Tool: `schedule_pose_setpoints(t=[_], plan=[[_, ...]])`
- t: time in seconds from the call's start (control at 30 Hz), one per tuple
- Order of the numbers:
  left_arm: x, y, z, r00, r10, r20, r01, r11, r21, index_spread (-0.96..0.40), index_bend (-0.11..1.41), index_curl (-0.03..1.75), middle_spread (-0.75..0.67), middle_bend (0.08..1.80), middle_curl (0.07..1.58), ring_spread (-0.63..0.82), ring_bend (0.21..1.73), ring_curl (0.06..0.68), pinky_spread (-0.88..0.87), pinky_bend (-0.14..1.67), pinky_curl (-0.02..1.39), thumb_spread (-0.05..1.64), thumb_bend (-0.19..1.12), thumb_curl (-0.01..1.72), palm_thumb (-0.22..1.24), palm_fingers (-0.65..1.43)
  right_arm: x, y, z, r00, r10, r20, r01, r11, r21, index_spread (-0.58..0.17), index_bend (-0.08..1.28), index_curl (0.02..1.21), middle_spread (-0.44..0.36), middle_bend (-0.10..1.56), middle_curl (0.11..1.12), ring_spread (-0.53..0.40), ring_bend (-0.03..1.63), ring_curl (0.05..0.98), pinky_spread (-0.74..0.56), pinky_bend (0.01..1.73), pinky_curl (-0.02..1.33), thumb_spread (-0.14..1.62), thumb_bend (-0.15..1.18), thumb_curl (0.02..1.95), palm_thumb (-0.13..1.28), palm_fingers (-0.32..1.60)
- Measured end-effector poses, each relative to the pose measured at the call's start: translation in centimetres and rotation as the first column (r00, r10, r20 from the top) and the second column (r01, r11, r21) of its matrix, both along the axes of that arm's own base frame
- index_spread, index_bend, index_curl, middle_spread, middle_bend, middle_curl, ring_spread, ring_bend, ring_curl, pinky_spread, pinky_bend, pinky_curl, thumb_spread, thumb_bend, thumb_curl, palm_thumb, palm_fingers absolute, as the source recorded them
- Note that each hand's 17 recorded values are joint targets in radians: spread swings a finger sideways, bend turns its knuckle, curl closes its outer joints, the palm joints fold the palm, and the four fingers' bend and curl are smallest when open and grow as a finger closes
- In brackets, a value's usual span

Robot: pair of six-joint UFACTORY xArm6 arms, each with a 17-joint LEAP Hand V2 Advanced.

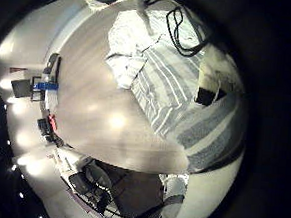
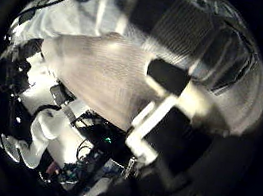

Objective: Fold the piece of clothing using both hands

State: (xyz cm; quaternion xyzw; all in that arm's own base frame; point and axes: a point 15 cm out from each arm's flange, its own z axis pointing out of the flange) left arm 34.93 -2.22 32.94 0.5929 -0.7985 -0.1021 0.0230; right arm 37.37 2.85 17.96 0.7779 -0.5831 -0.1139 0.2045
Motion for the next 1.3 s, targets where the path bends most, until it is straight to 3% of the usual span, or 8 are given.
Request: schedule_pose_setpoints(t=[0.1,0.2,0.43,0.6,0.83,1.1,1.3], plan=[[-0.2,0.0,0.2,1.0,-0.001,-0.007,0.001,1.0,0.0,-0.73,0.18,1.35,-0.57,0.96,0.92,-0.48,1.26,0.489,-0.63,1.11,0.61,1.06,-0.01,0.61,0.86,1.06,0.4,0.1,-0.7,0.999,-0.007,0.051,0.007,1.0,0.005,-0.43,0.39,0.48,-0.274,0.7,0.57,-0.286,1.13,0.394,-0.35,1.19,0.3,1.09,0.09,0.44,0.81,1.27],[-0.7,0.3,0.3,1.0,-0.002,-0.024,0.002,1.0,0.007,-0.73,0.18,1.37,-0.58,0.95,0.93,-0.48,1.27,0.489,-0.64,1.1,0.61,1.06,-0.01,0.62,0.86,1.06,0.8,-0.1,0.3,0.992,-0.015,0.122,0.012,1.0,0.019,-0.448,0.6,0.59,-0.259,0.87,0.65,-0.258,1.18,0.438,-0.31,1.25,0.34,1.14,0.09,0.46,0.86,1.32],[-2.6,0.7,0.6,0.994,-0.024,-0.106,0.024,1.0,0.002,-0.71,0.17,1.4,-0.58,0.94,0.95,-0.48,1.27,0.493,-0.64,1.09,0.61,1.06,-0.01,0.61,0.85,1.04,-1.4,-1.7,4.4,0.99,-0.011,0.14,0.013,1.0,-0.011,-0.426,0.86,0.78,-0.211,1.12,0.77,-0.229,1.33,0.532,-0.24,1.39,0.44,1.21,0.09,0.51,0.92,1.17],[-4.5,0.9,1.6,0.985,-0.055,-0.161,0.054,0.998,-0.015,-0.7,0.17,1.43,-0.59,0.94,0.96,-0.48,1.26,0.492,-0.64,1.08,0.61,1.06,-0.01,0.61,0.85,1.04,-3.4,-2.4,8.8,0.984,-0.018,0.175,0.021,1.0,-0.017,-0.409,0.92,0.86,-0.19,1.2,0.8,-0.218,1.39,0.581,-0.21,1.44,0.5,1.24,0.07,0.54,0.93,1.09],[-6.2,0.9,4.8,0.984,-0.066,-0.167,0.062,0.998,-0.033,-0.68,0.17,1.45,-0.6,0.93,0.97,-0.48,1.26,0.493,-0.65,1.07,0.62,1.06,-0.02,0.61,0.85,1.04,-7.3,-3.6,15.4,0.972,-0.029,0.234,0.038,0.999,-0.033,-0.392,0.94,0.93,-0.173,1.24,0.82,-0.215,1.41,0.619,-0.2,1.45,0.55,1.25,0.04,0.57,0.93,1.06],[-5.5,0.7,9.5,0.989,-0.064,-0.132,0.06,0.998,-0.034,-0.65,0.16,1.47,-0.6,0.93,0.98,-0.49,1.26,0.494,-0.65,1.08,0.63,1.06,-0.01,0.6,0.85,1.05,-5.4,-4.6,21.0,0.938,-0.033,0.345,0.06,0.996,-0.068,-0.38,0.93,0.97,-0.167,1.25,0.81,-0.217,1.41,0.644,-0.2,1.42,0.61,1.24,0.0,0.61,0.94,1.06],[-1.3,0.4,9.9,0.99,-0.056,-0.13,0.052,0.998,-0.032,-0.63,0.17,1.48,-0.61,0.92,0.99,-0.48,1.28,0.501,-0.65,1.08,0.63,1.06,-0.01,0.6,0.85,1.04,-1.8,-4.1,21.6,0.932,-0.051,0.358,0.085,0.993,-0.081,-0.375,0.92,0.99,-0.165,1.26,0.81,-0.22,1.41,0.655,-0.2,1.4,0.64,1.24,-0.01,0.62,0.95,1.07]])
